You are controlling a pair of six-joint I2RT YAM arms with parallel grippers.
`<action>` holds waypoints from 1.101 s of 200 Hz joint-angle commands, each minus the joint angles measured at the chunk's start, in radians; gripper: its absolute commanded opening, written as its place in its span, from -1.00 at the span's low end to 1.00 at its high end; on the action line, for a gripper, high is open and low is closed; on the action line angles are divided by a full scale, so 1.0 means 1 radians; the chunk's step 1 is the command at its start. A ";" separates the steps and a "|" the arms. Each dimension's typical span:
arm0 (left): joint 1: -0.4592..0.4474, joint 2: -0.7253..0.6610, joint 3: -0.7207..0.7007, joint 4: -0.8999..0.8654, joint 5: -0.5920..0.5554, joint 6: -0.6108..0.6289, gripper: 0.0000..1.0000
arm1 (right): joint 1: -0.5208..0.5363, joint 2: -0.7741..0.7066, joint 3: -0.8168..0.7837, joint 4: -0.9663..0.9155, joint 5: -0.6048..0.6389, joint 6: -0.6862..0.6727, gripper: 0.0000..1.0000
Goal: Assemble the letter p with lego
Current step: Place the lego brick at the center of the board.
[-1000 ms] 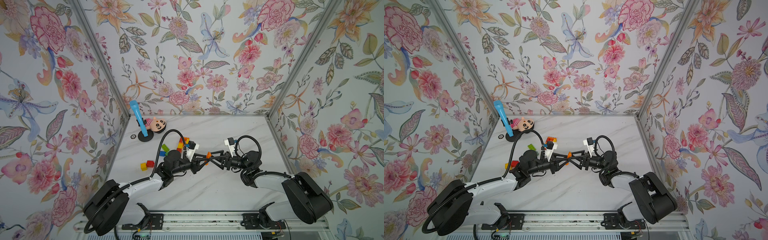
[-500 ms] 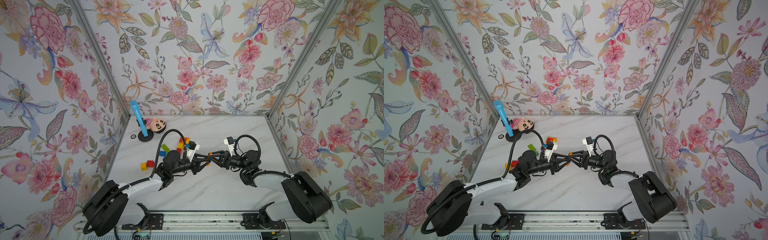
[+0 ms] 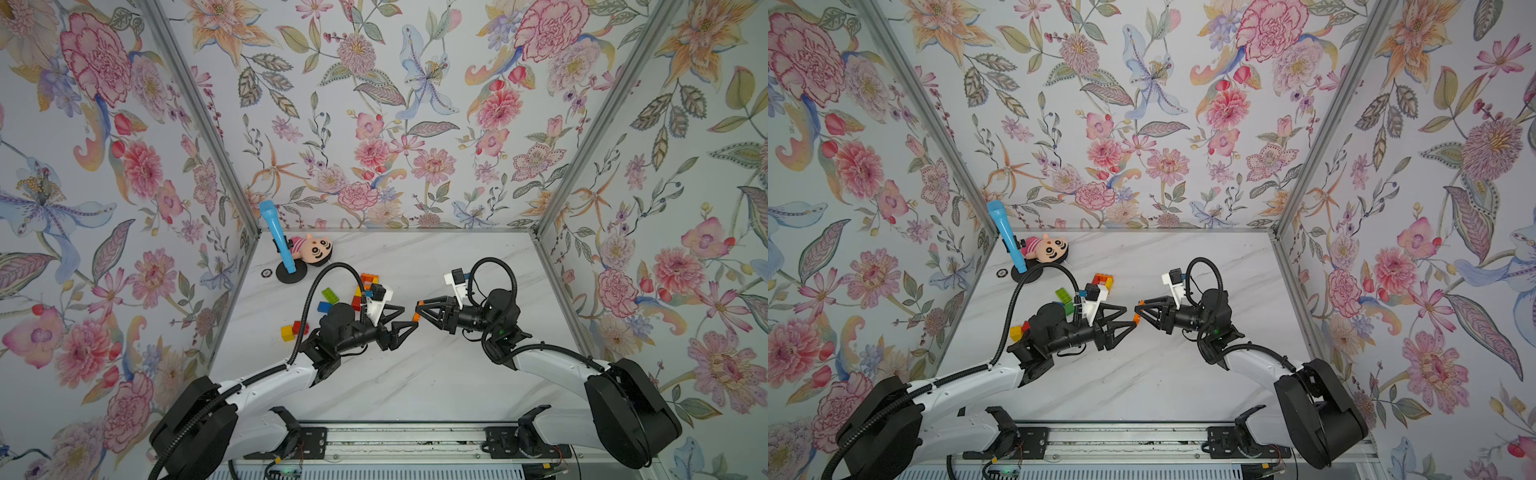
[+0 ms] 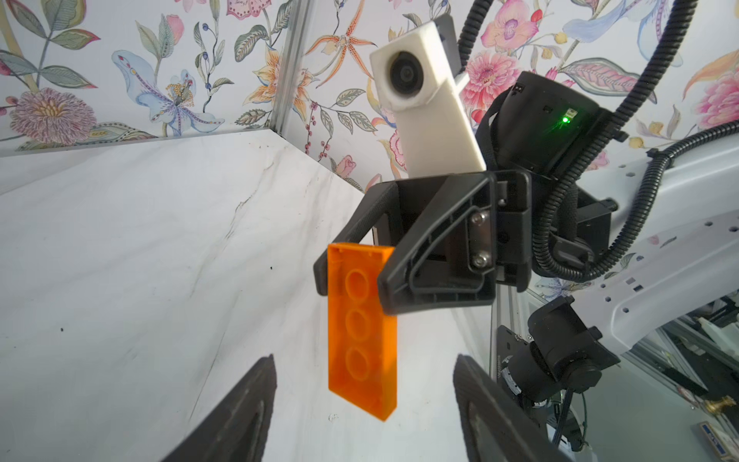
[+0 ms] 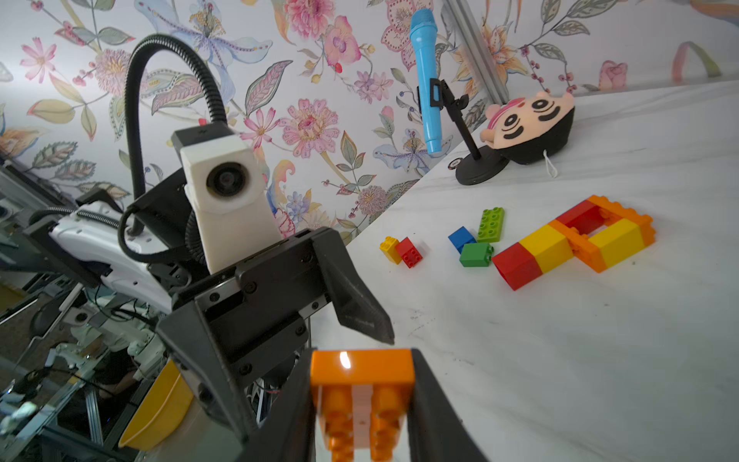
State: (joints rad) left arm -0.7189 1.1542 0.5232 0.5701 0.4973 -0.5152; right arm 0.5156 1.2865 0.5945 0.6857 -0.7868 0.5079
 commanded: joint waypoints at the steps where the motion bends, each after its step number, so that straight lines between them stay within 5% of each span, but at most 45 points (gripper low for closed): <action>1: 0.067 -0.130 -0.025 -0.184 -0.188 0.060 0.61 | 0.087 -0.039 0.177 -0.649 0.325 -0.431 -0.53; 41: 0.193 -0.383 -0.023 -0.421 -0.519 0.057 0.97 | 0.178 0.184 0.414 -1.064 0.616 -0.555 -0.57; 65: 0.221 -0.452 0.007 -0.523 -0.654 0.064 0.98 | 0.257 0.332 0.541 -1.245 0.783 -0.628 -0.63; 96: 0.232 -0.516 -0.010 -0.572 -0.772 0.041 0.98 | 0.296 0.451 0.633 -1.380 0.811 -0.727 -0.67; 154: 0.256 -0.562 -0.076 -0.569 -0.798 0.023 0.98 | 0.338 0.665 0.784 -1.516 0.824 -0.912 -0.63; 174: 0.257 -0.555 -0.081 -0.569 -0.802 0.021 0.98 | 0.359 0.720 0.821 -1.517 0.848 -0.957 -0.40; 220: 0.261 -0.570 -0.090 -0.573 -0.822 0.021 0.98 | 0.365 0.692 0.813 -1.514 0.900 -0.944 0.51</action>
State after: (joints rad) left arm -0.4702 0.6003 0.4519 0.0097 -0.2871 -0.4866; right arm 0.8814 2.0151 1.4315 -0.7879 0.0822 -0.4175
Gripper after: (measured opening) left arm 0.991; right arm 0.675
